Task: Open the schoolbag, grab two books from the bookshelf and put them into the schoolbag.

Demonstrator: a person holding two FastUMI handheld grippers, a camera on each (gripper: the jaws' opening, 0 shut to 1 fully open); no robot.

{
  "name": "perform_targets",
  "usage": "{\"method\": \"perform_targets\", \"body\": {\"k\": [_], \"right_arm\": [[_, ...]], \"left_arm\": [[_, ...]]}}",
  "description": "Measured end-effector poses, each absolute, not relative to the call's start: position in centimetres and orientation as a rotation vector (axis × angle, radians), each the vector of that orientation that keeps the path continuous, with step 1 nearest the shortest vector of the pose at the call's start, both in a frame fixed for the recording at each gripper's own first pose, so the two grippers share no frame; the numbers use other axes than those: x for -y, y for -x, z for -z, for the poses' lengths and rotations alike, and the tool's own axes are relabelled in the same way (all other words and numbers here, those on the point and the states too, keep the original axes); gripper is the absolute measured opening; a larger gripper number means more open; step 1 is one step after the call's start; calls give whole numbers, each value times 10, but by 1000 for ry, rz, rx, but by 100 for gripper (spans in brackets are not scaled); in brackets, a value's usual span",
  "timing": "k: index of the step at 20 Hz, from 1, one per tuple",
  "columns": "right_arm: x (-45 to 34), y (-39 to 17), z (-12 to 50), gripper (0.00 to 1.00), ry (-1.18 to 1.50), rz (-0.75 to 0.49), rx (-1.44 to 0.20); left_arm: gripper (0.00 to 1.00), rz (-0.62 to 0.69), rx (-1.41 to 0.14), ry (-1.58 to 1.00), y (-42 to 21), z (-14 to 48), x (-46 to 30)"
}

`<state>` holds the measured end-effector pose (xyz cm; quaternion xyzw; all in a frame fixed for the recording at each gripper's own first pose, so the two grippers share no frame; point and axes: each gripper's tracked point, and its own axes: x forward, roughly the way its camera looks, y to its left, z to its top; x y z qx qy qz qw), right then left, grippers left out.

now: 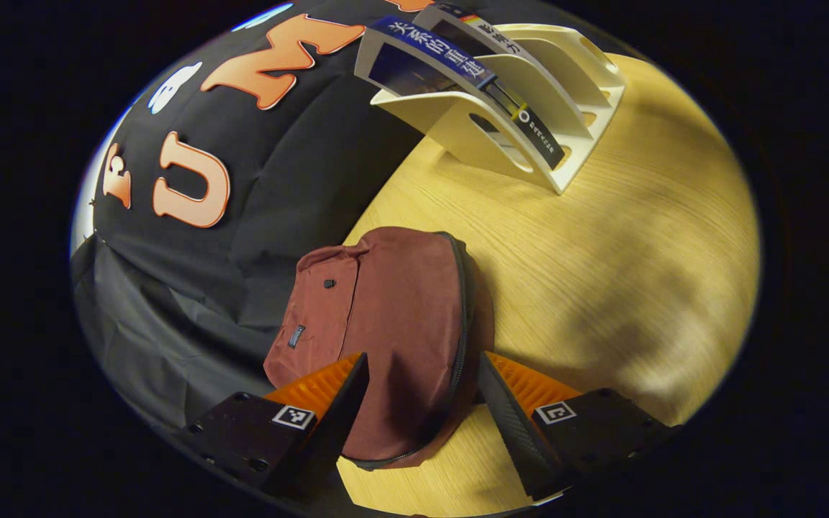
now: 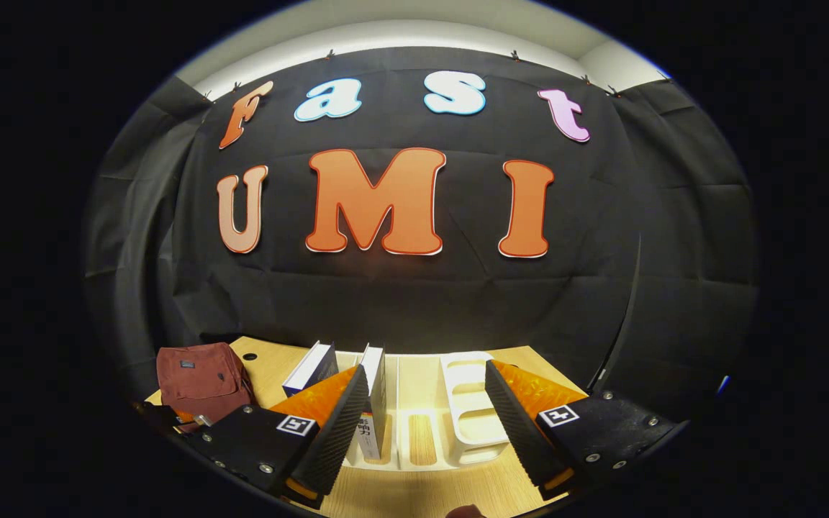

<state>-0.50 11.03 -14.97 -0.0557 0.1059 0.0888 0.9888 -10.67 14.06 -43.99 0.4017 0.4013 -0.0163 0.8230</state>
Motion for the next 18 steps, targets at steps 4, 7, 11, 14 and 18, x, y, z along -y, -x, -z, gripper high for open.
{"method": "perform_targets", "body": {"k": [4, 7, 11, 14, 18], "right_arm": [[-111, 5, 156, 97, 117, -179, -234], [-119, 4, 159, 97, 131, -201, -250], [-143, 1, 164, 97, 174, -273, -294], [-166, -5, 176, 97, 197, -342, -384], [-198, -14, 190, 97, 202, -413, -507]], "left_arm": [[65, 56, -889, -859, 109, 442, -144], [38, 73, -898, -868, 103, 431, -145], [15, 96, -908, -812, 91, 405, -150], [9, 132, -909, -794, 83, 380, -161], [9, 153, -840, -817, 60, 337, -183]]}}
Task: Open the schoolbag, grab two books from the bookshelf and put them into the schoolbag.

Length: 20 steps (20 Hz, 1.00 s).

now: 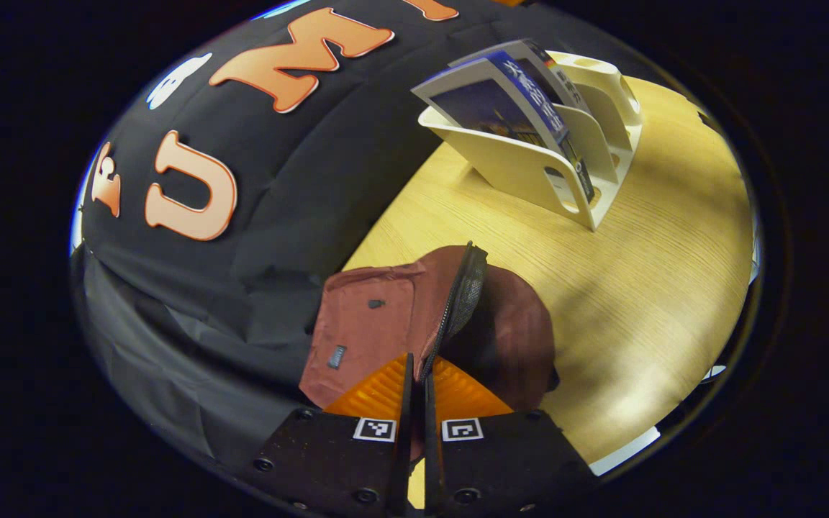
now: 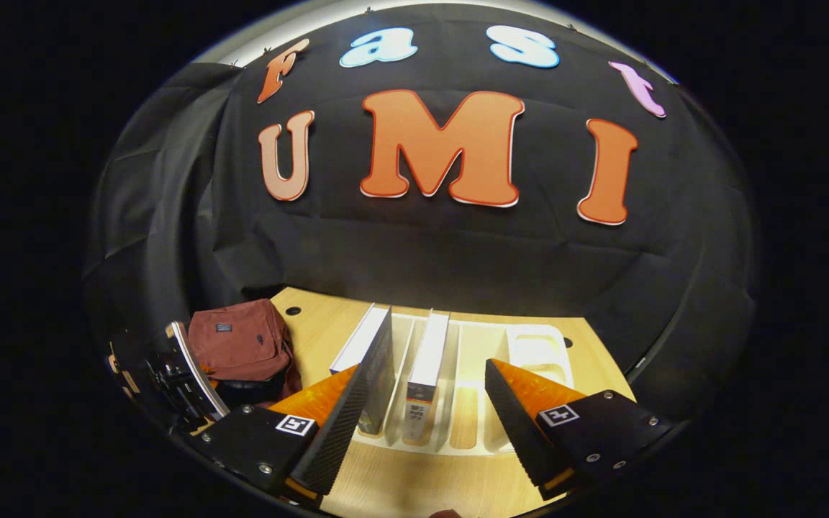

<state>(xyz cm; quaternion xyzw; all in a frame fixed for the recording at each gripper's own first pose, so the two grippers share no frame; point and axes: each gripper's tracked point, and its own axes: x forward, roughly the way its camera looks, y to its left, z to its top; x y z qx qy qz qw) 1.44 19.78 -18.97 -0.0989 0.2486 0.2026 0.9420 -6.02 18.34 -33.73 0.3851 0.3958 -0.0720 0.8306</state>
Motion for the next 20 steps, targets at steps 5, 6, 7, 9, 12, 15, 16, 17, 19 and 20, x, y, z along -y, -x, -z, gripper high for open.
{"method": "perform_targets", "body": {"k": [5, 6, 7, 9, 12, 15, 16, 17, 19, 20], "right_arm": [[-229, -35, 182, 97, 282, -434, -534], [-234, -39, 182, 97, 295, -437, -543], [-239, -42, 182, 97, 308, -437, -558], [-252, -48, 189, 97, 327, -451, -617], [-266, -52, 205, 97, 368, -471, -740], [-281, -63, 218, 97, 373, -471, -841], [-285, -66, 224, 97, 383, -472, -886], [-287, -70, 226, 97, 393, -469, -916], [-291, -78, 235, 98, 411, -453, -970], [-294, -79, 240, 98, 411, -448, -999]], "left_arm": [[8, 194, -826, -784, 39, 305, -211], [9, 209, -832, -768, 37, 299, -217], [9, 220, -830, -749, 33, 292, -221], [9, 244, -826, -708, 22, 280, -230], [9, 264, -816, -647, 2, 262, -244], [9, 266, -784, -664, -13, 249, -257], [9, 276, -779, -667, -16, 250, -259], [9, 286, -778, -664, -16, 252, -259], [9, 296, -766, -644, -16, 252, -258], [9, 301, -758, -637, -17, 251, -259]]}}
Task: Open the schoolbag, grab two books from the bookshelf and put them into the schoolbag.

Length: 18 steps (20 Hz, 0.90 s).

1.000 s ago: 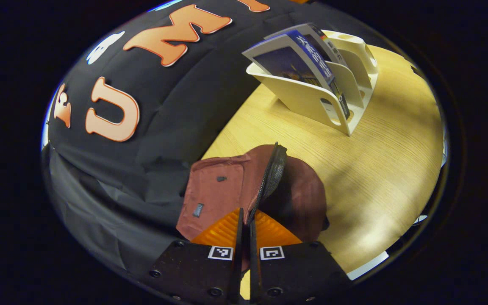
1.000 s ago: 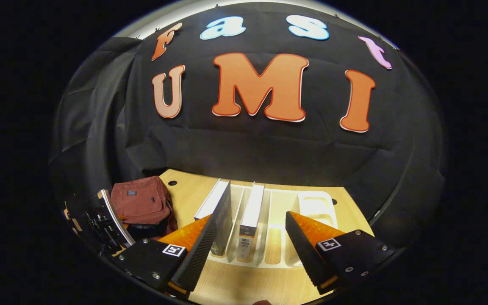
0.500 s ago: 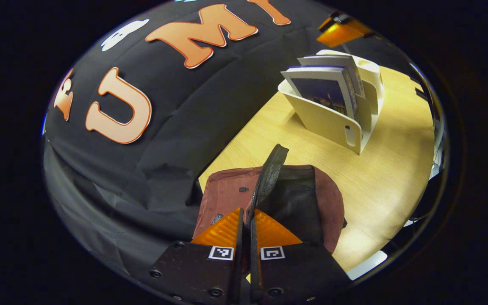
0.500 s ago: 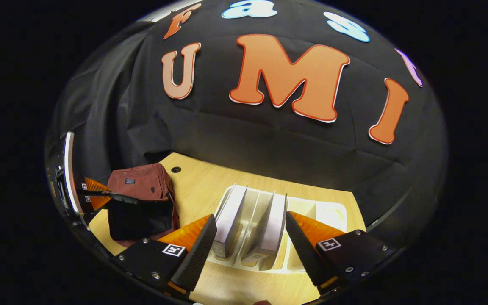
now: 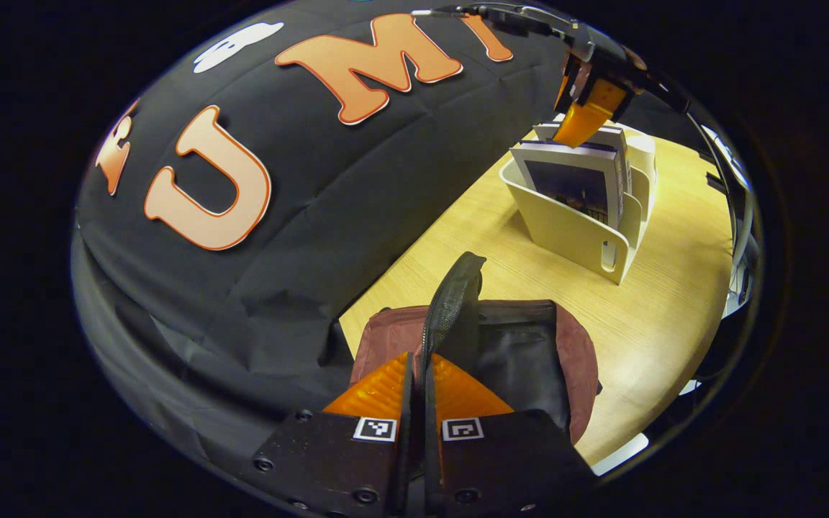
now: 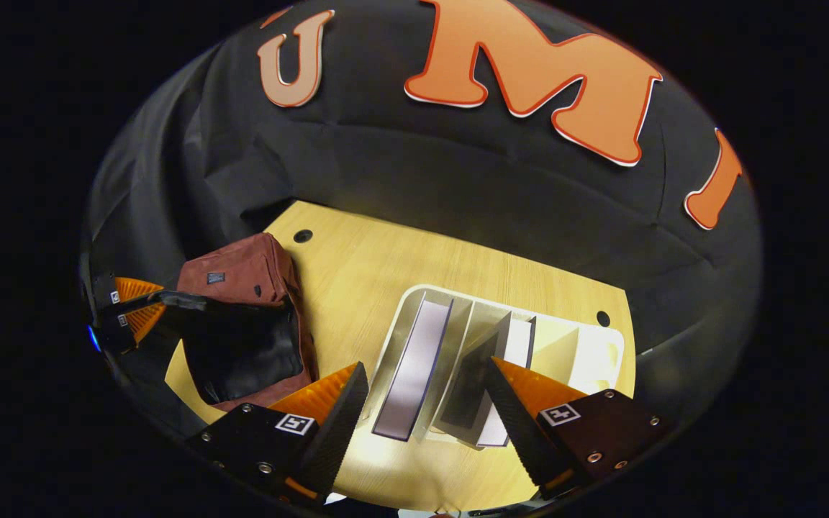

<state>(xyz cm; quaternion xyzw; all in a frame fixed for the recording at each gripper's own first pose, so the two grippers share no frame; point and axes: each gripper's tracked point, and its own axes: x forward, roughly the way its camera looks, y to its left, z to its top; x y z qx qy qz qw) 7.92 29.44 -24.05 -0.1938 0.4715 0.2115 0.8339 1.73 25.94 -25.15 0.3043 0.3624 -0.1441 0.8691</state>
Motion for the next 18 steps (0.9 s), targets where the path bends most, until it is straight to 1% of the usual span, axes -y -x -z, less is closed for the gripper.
{"method": "perform_targets", "body": {"k": [3, 5, 9, 11, 13, 14, 17, 18], "right_arm": [[-298, -71, 263, 97, 433, -451, -1145], [-299, -67, 278, 98, 474, -453, -1209], [-297, -69, 297, 98, 536, -405, -1266], [-300, -70, 303, 96, 522, -381, -1312], [-298, -73, 312, 90, 516, -342, -1354], [-295, -73, 315, 85, 547, -344, -1380], [-295, -72, 322, 75, 608, -353, -1422], [-292, -72, 328, 69, 615, -344, -1432]], "left_arm": [[9, 309, -739, -616, -19, 244, -263], [9, 311, -730, -606, -18, 243, -266], [9, 320, -729, -592, -12, 247, -273], [9, 323, -729, -590, -8, 248, -275], [9, 326, -727, -589, -5, 246, -275], [9, 324, -729, -593, -5, 248, -276], [9, 334, -732, -594, -2, 251, -275], [9, 335, -733, -595, -2, 251, -274]]}}
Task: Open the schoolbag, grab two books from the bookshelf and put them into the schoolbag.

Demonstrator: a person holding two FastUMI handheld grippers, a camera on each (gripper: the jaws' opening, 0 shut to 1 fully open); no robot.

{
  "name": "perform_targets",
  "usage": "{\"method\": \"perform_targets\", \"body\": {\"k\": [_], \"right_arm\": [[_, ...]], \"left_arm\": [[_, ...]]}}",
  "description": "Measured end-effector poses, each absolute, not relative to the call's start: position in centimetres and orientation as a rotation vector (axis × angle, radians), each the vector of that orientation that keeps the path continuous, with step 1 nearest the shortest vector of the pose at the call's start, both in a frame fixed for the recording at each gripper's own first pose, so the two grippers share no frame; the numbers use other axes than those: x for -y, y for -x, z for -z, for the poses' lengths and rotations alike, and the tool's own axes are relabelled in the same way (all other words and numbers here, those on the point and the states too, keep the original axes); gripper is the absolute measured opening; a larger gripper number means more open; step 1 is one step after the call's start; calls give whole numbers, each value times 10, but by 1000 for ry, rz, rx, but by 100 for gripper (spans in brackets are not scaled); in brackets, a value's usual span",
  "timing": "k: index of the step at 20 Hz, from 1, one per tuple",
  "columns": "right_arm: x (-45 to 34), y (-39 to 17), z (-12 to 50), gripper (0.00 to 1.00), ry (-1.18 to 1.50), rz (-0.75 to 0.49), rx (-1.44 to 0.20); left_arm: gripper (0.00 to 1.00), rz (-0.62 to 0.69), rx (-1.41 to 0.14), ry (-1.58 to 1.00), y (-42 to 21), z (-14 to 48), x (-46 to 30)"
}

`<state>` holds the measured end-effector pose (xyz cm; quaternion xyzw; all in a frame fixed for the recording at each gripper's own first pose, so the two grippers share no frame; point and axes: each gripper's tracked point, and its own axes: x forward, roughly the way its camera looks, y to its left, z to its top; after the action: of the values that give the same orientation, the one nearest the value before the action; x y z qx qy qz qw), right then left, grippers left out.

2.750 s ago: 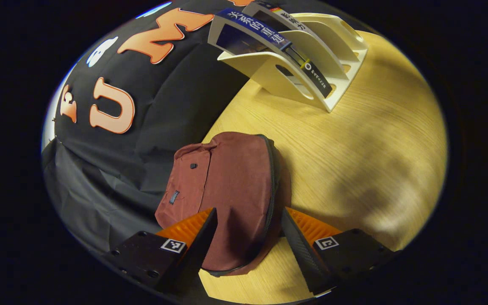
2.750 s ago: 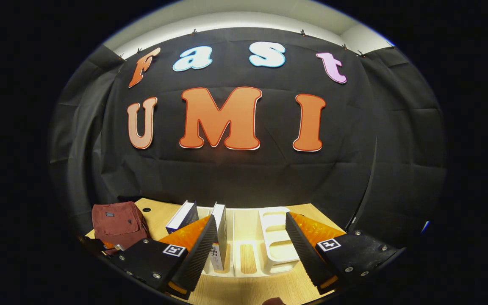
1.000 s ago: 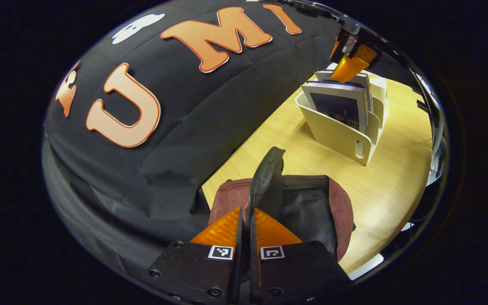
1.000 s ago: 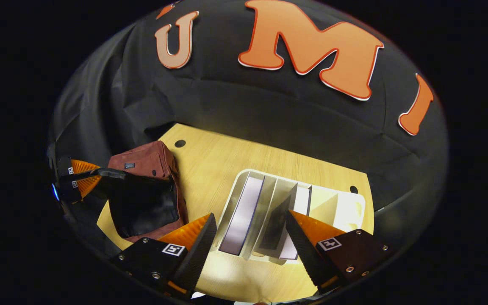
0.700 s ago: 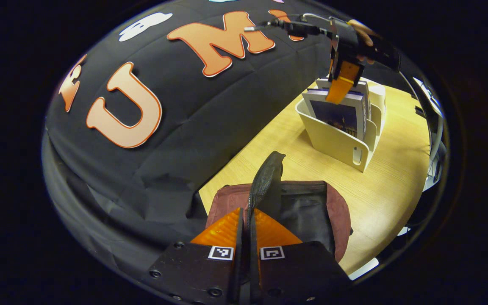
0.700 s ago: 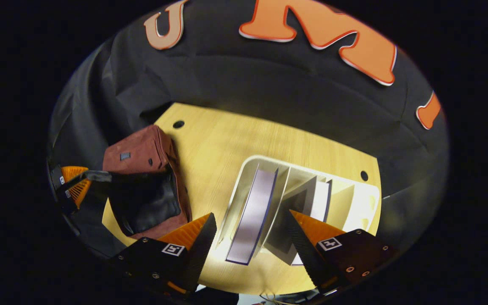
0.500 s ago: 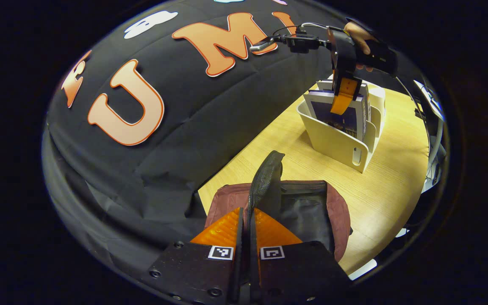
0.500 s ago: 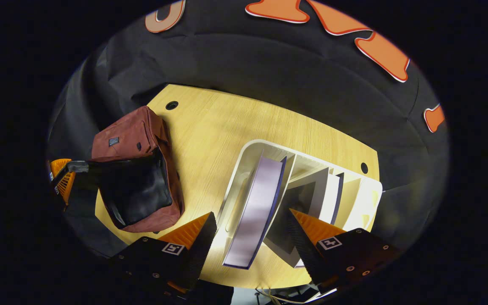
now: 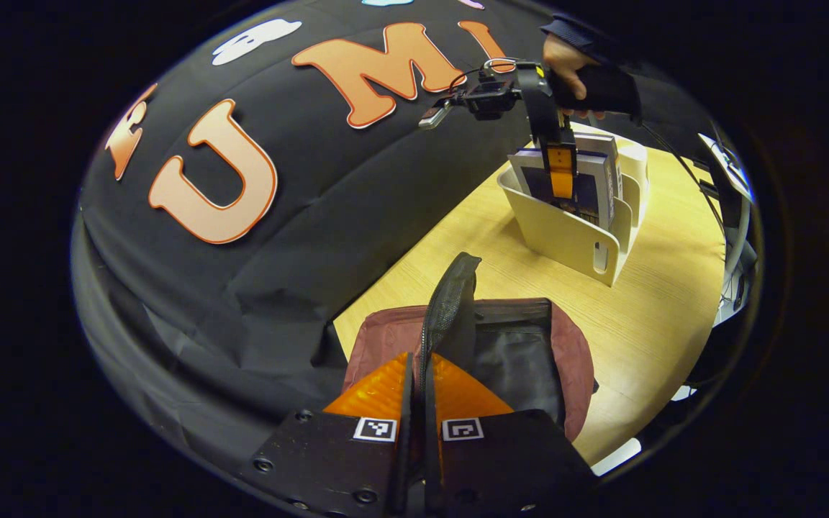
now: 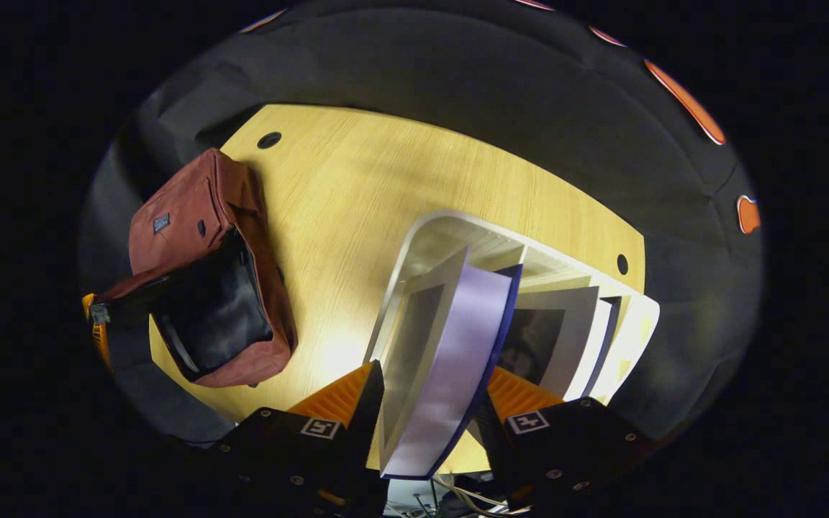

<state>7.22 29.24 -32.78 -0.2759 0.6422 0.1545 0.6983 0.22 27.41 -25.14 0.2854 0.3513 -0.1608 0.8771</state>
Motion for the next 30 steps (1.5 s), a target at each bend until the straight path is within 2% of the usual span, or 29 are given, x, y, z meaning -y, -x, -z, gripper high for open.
{"method": "perform_targets", "body": {"k": [4, 5, 7, 8, 11, 21, 30], "right_arm": [[-296, -63, 338, 52, 579, -303, -1514], [-295, -63, 342, 41, 575, -294, -1521], [-295, -63, 342, 53, 567, -288, -1525], [-293, -60, 340, 43, 554, -282, -1535], [-294, -62, 324, 39, 503, -298, -1510], [-272, -35, 216, 38, 293, -412, -1382], [-282, -5, 147, 38, 93, -512, -1255]], "left_arm": [[9, 339, -735, -605, -5, 251, -278], [9, 339, -736, -608, -6, 249, -279], [9, 334, -738, -612, -7, 248, -282], [9, 336, -740, -611, -7, 249, -283], [9, 341, -748, -616, -5, 251, -283], [9, 328, -781, -572, -8, 249, -292], [9, 319, -818, -558, -3, 245, -302]]}}
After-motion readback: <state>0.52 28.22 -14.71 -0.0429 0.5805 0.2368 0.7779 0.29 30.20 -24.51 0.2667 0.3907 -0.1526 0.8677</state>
